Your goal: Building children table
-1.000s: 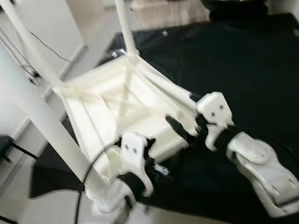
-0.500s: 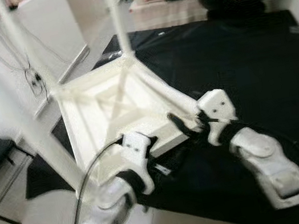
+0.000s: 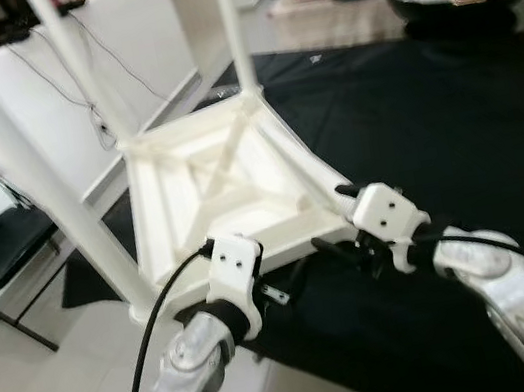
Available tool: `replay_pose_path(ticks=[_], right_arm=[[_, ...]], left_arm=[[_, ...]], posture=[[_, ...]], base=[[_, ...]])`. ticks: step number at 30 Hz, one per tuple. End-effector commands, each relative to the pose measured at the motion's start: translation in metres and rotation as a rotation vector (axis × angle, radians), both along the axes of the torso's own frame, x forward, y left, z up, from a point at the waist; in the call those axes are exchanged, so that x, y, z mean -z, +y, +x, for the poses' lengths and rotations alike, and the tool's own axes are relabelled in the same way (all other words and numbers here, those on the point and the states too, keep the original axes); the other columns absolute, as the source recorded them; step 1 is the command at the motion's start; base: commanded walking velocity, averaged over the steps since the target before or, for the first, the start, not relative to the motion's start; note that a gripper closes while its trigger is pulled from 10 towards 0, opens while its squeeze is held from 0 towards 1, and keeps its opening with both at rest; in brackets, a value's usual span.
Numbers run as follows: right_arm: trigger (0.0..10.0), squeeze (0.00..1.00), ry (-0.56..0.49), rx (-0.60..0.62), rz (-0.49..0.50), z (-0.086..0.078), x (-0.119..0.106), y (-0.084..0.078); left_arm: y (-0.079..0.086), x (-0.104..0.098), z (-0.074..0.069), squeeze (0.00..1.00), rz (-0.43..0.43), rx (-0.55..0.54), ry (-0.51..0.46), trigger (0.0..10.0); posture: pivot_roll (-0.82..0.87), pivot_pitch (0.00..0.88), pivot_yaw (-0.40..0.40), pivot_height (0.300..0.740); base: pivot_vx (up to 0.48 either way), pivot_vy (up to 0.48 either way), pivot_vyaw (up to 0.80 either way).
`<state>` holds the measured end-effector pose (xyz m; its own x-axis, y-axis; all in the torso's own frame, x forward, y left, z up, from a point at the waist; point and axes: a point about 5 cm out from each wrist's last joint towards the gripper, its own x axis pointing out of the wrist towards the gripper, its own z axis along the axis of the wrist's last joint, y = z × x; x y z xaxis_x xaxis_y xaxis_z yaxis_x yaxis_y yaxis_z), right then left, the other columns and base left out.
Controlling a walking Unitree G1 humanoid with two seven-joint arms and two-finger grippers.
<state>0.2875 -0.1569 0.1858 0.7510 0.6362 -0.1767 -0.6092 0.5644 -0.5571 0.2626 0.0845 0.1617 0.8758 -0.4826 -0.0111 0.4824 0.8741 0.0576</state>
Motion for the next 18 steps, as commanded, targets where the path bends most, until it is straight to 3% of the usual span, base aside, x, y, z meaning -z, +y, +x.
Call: replay_pose_path(ticks=[1, 12, 14, 18], right_arm=[[10.0, 0.0, 0.007, -0.089, -0.036, -0.005, 0.003, 0.011], [10.0, 0.0, 0.021, -0.121, -0.166, -0.004, 0.007, 0.011], [10.0, 0.0, 0.039, -0.06, -0.232, 0.001, 0.012, 0.006], [10.0, 0.0, 0.065, 0.001, -0.268, 0.005, 0.015, 0.0]], left_arm=[[0.01, 0.002, 0.0, 0.0, 0.036, -0.076, 0.009, 10.0], [0.015, 0.007, 0.002, 0.0, 0.056, -0.156, 0.051, 10.0], [0.019, 0.01, 0.005, 0.0, 0.047, -0.185, 0.074, 10.0], [0.02, 0.012, 0.006, 0.0, 0.046, -0.198, 0.088, 10.0]], posture=[[-0.07, 0.081, 0.036, 0.74], [-0.07, 0.086, 0.033, 0.74], [-0.07, 0.089, 0.033, 0.74], [-0.07, 0.091, 0.033, 0.74]], base=[[0.0, 0.0, 0.8], [0.0, 0.0, 0.78], [0.0, 0.0, 0.0], [0.0, 0.0, 0.0]])
